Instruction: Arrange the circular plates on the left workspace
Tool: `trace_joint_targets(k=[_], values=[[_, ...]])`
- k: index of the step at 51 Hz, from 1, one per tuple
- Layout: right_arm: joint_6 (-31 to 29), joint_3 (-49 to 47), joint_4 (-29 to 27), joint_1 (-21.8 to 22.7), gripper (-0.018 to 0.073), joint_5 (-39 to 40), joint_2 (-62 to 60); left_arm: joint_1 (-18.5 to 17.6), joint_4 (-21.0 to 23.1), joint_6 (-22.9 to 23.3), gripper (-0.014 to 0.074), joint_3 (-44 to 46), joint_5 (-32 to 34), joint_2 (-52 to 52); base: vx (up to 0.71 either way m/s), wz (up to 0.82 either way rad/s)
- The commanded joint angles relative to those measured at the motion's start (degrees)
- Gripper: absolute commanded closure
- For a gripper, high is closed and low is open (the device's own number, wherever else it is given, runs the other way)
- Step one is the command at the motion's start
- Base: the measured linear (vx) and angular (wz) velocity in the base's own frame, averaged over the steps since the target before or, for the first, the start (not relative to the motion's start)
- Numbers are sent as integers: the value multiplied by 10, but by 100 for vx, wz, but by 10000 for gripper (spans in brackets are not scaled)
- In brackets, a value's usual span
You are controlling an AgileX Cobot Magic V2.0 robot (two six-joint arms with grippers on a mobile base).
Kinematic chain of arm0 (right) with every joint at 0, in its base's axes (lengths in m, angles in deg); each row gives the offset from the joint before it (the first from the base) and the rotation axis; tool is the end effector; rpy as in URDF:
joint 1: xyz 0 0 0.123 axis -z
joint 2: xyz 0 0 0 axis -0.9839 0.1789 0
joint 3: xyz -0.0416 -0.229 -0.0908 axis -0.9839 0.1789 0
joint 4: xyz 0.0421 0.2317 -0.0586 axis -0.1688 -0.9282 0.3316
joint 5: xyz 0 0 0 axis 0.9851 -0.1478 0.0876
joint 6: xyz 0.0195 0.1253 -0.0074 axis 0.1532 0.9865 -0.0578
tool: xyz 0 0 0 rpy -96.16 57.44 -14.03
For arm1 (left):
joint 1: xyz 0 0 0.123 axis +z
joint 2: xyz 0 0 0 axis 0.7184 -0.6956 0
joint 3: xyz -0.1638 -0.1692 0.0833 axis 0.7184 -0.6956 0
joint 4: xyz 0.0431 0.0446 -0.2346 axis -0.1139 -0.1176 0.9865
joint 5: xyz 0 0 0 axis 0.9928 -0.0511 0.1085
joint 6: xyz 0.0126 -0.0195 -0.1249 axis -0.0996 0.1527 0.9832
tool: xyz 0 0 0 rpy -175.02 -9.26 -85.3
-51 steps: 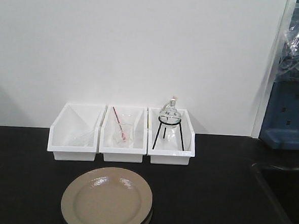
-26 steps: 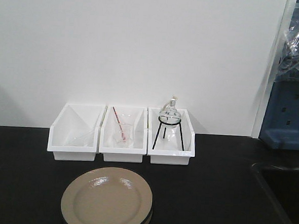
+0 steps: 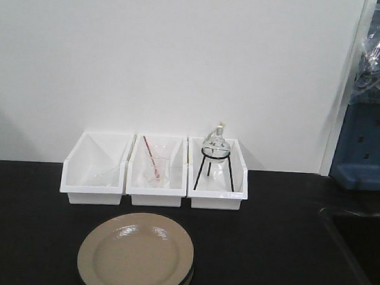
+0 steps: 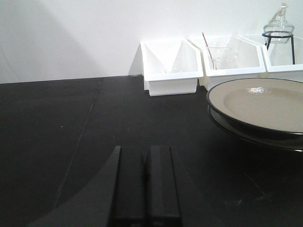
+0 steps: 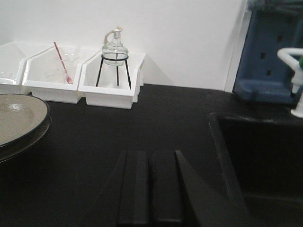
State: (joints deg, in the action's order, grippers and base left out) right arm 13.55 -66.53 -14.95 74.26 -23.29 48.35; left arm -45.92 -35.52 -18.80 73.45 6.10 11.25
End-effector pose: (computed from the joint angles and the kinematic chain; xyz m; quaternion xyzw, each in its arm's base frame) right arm 0.1443 0.0164 0.2361 -0.0708 0.7529 0.0144 0.6542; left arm 0.1186 -0.0021 0.1870 0.0340 0.7382 0.0194 0.6735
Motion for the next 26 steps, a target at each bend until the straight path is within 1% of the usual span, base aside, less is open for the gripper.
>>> trace_joint_targets(k=[1, 6, 10, 11, 14, 26], values=[[98, 27, 67, 3, 561, 72, -25, -4, 7, 6, 596, -12, 51, 9, 0, 0], [101, 106, 67, 3, 561, 145, -83, -4, 7, 6, 596, -12, 51, 9, 0, 0], [101, 153, 77, 3, 561, 184, -134, -4, 7, 6, 596, -12, 51, 9, 0, 0], [101, 150, 84, 3, 561, 154, -153, -4, 7, 6, 596, -12, 51, 9, 0, 0], [101, 147, 101, 3, 561, 131, -189, -4, 7, 6, 596, -12, 51, 9, 0, 0], [101, 149, 108, 3, 561, 125, -195, -4, 7, 6, 596, -12, 51, 9, 0, 0]])
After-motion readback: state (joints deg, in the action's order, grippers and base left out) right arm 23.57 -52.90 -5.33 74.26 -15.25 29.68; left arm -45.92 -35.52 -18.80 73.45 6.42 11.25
